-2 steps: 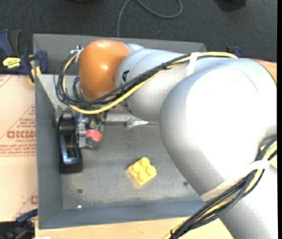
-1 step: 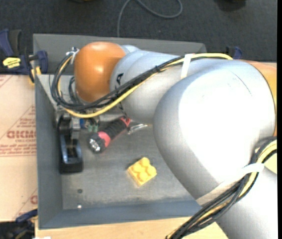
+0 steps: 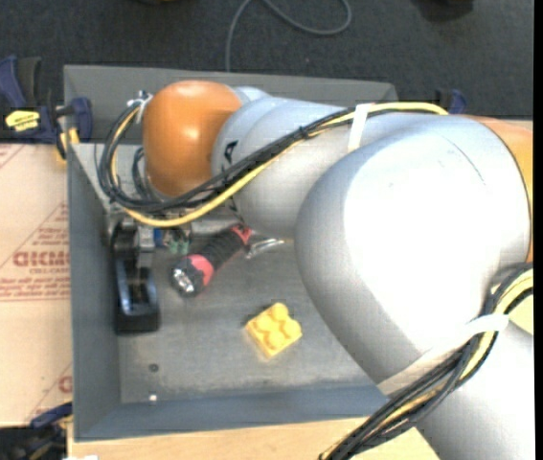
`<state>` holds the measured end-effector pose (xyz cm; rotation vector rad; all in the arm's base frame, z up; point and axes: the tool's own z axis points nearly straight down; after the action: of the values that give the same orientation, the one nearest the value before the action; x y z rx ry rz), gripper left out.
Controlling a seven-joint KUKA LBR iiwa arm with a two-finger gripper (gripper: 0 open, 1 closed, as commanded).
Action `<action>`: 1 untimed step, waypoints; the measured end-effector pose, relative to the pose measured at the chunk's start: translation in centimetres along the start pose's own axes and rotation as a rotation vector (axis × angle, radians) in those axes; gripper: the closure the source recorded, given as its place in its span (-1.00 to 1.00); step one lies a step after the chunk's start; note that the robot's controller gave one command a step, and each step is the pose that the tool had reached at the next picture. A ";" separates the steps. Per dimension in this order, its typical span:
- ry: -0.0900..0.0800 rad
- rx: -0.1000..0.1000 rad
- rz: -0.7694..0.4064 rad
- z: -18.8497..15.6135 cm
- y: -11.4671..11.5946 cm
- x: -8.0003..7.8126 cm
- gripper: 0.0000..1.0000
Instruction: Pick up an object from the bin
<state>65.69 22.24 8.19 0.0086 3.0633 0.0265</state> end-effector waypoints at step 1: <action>-0.018 0.005 -0.384 -0.3 0.1 -0.3 1.00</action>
Offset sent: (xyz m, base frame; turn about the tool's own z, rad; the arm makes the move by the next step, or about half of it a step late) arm -0.0061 0.0055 -0.0119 -0.6102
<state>65.97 22.29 8.48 -0.5719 2.9896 -0.0048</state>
